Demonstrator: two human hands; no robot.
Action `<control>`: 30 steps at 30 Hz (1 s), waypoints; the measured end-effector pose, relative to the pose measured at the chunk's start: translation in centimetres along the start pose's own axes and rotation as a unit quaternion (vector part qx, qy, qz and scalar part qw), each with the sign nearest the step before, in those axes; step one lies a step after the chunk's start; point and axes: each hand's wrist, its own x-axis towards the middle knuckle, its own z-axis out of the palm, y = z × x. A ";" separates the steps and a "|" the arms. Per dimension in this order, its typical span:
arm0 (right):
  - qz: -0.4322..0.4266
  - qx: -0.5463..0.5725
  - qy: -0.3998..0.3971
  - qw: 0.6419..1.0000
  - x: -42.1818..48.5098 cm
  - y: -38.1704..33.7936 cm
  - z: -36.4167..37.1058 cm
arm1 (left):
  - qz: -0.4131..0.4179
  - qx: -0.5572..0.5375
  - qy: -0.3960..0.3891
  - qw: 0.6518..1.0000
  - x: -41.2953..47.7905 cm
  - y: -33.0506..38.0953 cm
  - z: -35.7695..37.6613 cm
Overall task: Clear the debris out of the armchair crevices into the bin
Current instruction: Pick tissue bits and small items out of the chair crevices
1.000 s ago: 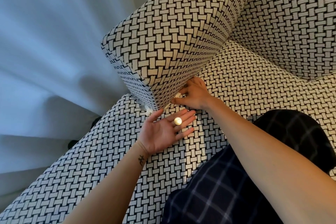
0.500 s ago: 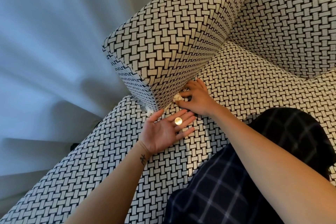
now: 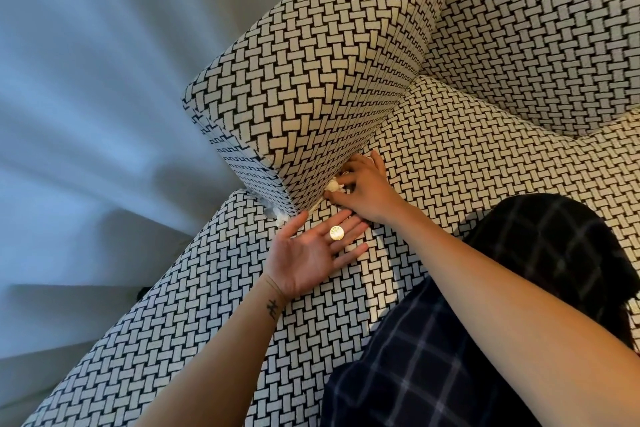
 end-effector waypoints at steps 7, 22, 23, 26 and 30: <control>0.010 0.083 0.013 0.996 -1.3 0.2 -0.4 | -0.004 0.004 -0.002 1.000 0.3 0.0 -0.3; 0.100 0.182 -0.083 0.975 -6.4 -2.9 -4.2 | 0.002 -0.003 0.005 1.000 0.1 0.1 0.0; 0.085 0.153 -0.119 0.977 -6.8 -3.0 -3.9 | 0.003 -0.007 0.011 1.000 0.1 0.1 -0.1; 0.064 0.124 -0.152 0.978 -7.4 -3.4 -3.6 | 0.004 -0.006 0.020 1.000 0.0 0.0 -0.1; 0.102 0.141 -0.130 0.976 -7.5 -3.9 -3.9 | 0.018 0.024 0.025 0.999 0.0 -0.1 -0.2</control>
